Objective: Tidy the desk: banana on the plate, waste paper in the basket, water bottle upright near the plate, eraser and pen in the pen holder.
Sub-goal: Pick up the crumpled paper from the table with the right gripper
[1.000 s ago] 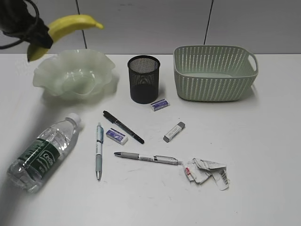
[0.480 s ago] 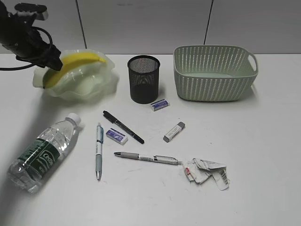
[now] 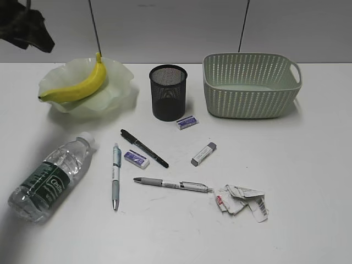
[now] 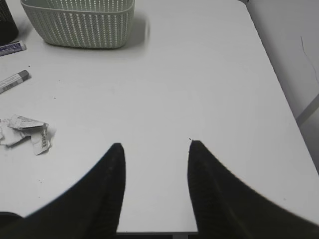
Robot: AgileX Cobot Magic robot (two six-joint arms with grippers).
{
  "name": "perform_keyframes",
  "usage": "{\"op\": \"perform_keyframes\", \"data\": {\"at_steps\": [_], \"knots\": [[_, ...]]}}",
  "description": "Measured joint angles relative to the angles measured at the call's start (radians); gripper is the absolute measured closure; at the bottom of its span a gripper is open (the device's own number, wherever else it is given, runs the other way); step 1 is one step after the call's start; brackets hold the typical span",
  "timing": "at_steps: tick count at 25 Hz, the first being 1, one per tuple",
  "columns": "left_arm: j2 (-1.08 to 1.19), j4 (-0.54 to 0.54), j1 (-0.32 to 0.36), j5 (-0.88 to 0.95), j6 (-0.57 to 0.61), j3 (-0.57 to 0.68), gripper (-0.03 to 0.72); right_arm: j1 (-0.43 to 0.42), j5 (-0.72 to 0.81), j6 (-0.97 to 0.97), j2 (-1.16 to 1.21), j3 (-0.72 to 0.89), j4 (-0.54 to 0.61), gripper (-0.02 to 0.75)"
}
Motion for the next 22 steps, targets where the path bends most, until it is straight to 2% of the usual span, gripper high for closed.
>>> {"op": "perform_keyframes", "data": {"at_steps": [4,8,13,17,22], "knots": [[-0.161,0.015,0.0,0.157,-0.059,0.0,0.224,0.0,0.0,0.0,0.0,0.0,0.0,0.396],[-0.321,0.09,0.0,0.269,-0.157,0.0,0.225,0.0,0.0,0.0,0.0,0.0,0.0,0.396],[-0.516,0.154,0.0,0.291,-0.263,0.015,0.225,0.0,0.0,0.0,0.0,0.0,0.0,0.396],[-0.722,0.155,0.0,0.292,-0.282,0.122,0.232,0.0,0.0,0.0,0.0,0.0,0.0,0.396],[-1.032,0.154,-0.002,0.283,-0.282,0.396,0.242,0.0,0.0,0.0,0.0,0.0,0.0,0.396]]}}
